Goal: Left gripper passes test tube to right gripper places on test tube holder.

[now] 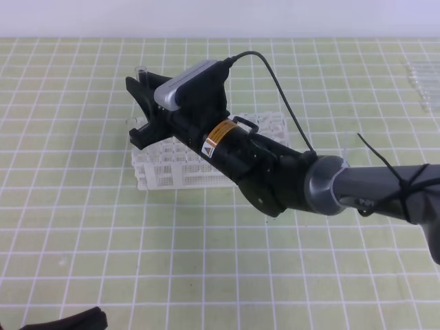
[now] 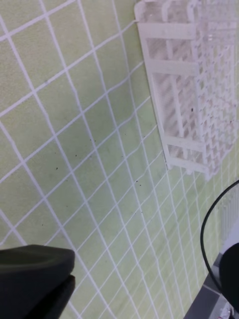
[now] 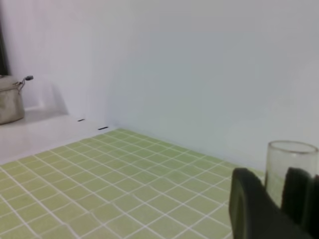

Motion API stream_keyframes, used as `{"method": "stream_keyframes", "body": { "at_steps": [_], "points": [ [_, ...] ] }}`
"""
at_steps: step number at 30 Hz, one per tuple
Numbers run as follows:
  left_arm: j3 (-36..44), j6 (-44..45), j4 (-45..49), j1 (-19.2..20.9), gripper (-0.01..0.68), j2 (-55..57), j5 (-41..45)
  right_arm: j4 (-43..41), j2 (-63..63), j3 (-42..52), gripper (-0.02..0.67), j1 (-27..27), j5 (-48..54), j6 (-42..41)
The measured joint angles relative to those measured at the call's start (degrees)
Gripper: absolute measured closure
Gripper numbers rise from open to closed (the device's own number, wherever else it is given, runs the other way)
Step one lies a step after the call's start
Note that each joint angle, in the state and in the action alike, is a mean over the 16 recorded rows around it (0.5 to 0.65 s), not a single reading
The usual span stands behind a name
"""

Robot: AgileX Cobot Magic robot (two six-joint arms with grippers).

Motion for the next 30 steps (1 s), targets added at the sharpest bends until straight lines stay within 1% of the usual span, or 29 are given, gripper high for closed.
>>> {"method": "stream_keyframes", "body": {
  "at_steps": [16,30],
  "points": [
    [0.00,0.00,0.00,0.00,0.675,0.02,0.08,1.54,1.21,-0.85,0.553,0.11,-1.85,-1.05],
    [0.07,0.00,0.10,0.00,0.675,0.00,0.13,2.14,2.08,-2.43,0.553,0.11,-0.89,-1.63]
  ]
}}
